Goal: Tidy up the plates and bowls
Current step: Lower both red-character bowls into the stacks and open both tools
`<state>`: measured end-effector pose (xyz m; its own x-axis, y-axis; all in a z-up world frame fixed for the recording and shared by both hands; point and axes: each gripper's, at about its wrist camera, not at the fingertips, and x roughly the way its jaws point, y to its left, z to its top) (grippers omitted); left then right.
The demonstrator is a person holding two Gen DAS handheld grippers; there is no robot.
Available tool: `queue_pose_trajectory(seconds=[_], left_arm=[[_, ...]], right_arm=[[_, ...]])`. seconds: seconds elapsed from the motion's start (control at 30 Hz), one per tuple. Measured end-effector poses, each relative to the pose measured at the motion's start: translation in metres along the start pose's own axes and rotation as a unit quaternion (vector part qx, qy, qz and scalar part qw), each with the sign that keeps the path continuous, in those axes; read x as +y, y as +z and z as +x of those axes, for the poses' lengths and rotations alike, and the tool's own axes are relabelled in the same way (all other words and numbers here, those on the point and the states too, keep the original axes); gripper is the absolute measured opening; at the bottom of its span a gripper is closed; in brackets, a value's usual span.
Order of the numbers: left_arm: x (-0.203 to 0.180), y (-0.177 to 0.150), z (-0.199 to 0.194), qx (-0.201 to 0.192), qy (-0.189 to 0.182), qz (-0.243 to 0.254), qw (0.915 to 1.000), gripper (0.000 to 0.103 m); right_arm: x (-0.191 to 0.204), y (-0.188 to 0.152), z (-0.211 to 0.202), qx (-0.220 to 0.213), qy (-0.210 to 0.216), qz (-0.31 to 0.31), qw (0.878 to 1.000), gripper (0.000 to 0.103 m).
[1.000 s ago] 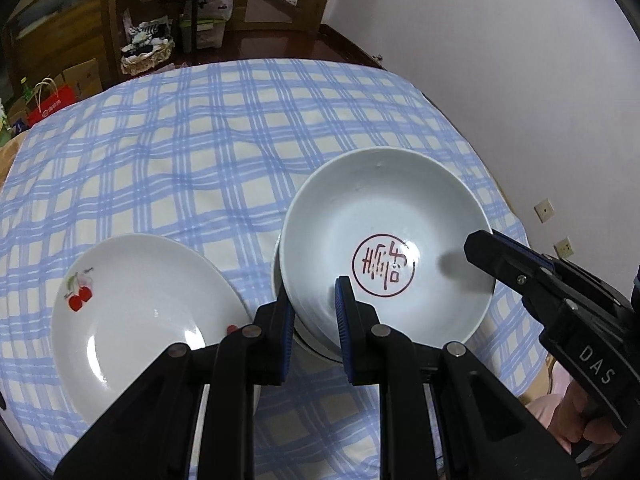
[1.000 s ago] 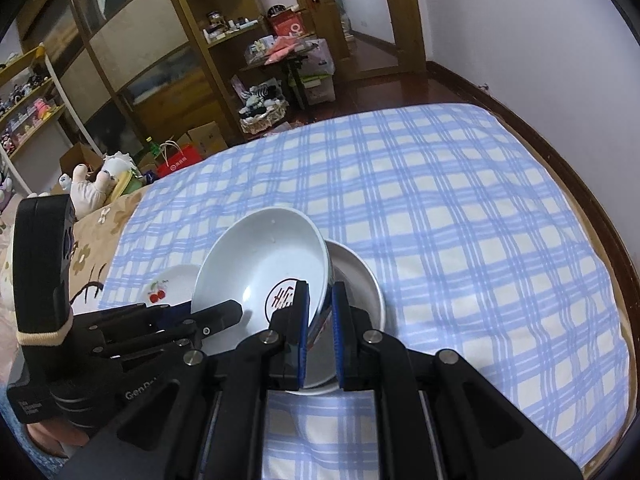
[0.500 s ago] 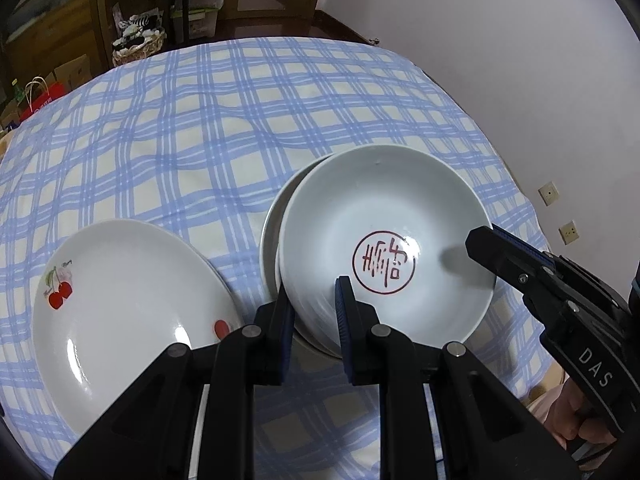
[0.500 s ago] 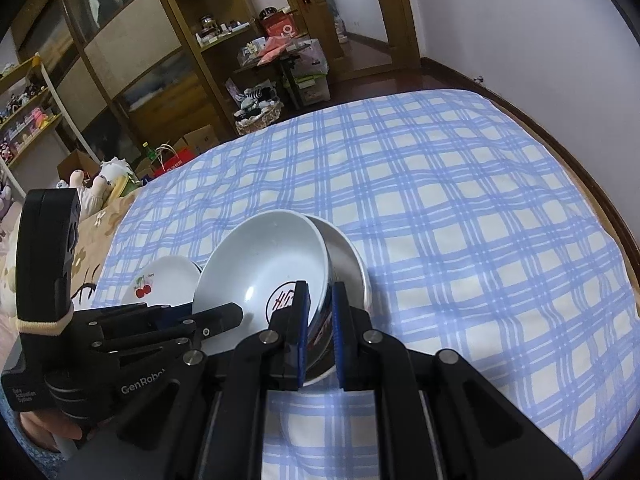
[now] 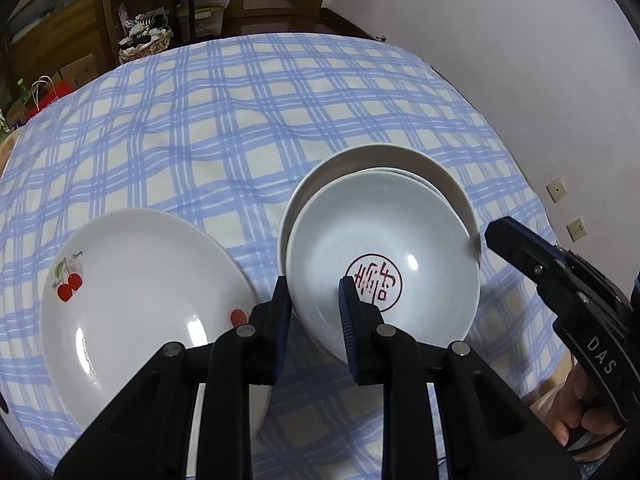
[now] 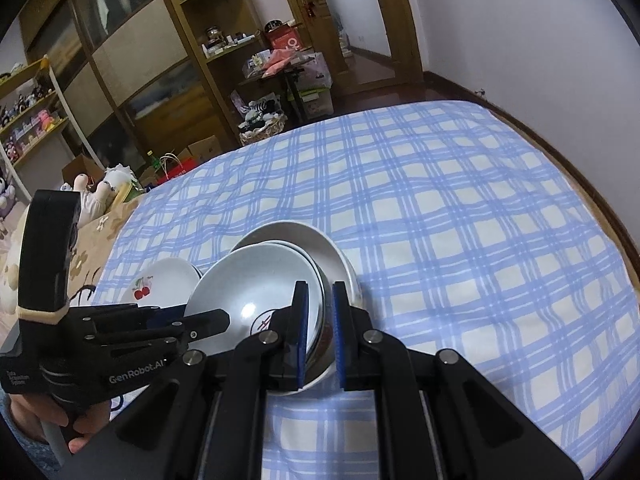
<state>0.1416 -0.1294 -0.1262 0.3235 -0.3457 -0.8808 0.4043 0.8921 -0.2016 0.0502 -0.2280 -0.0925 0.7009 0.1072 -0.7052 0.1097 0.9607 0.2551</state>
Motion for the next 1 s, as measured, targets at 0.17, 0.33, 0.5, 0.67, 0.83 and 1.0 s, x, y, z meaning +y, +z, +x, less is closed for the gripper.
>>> queue_pose_trajectory(seconds=[0.17, 0.33, 0.5, 0.67, 0.83, 1.0], left_arm=[[0.006, -0.003, -0.002, 0.004, 0.001, -0.012, 0.9999, 0.024], [0.014, 0.001, -0.016, -0.015, -0.002, -0.020, 0.9997, 0.031], [0.023, 0.009, -0.034, -0.039, 0.012, -0.016, 0.9990, 0.055], [0.038, 0.015, -0.041, -0.048, 0.023, -0.019, 0.9984, 0.060], [0.044, 0.026, -0.042, -0.053, 0.043, -0.006, 0.9976, 0.070], [0.048, 0.035, -0.041, -0.056, 0.046, 0.001, 0.9974, 0.080]], right_arm=[[-0.002, 0.000, -0.007, -0.014, 0.001, 0.008, 1.000, 0.012], [-0.005, 0.000, -0.012, -0.016, -0.008, 0.011, 1.000, 0.012], [-0.013, -0.001, -0.012, -0.010, -0.015, 0.025, 1.000, 0.023], [-0.021, 0.000, -0.012, -0.013, -0.015, 0.042, 0.999, 0.038], [-0.027, 0.000, -0.012, -0.009, -0.018, 0.053, 0.998, 0.055], [-0.035, 0.002, -0.009, -0.001, -0.017, 0.070, 0.997, 0.069]])
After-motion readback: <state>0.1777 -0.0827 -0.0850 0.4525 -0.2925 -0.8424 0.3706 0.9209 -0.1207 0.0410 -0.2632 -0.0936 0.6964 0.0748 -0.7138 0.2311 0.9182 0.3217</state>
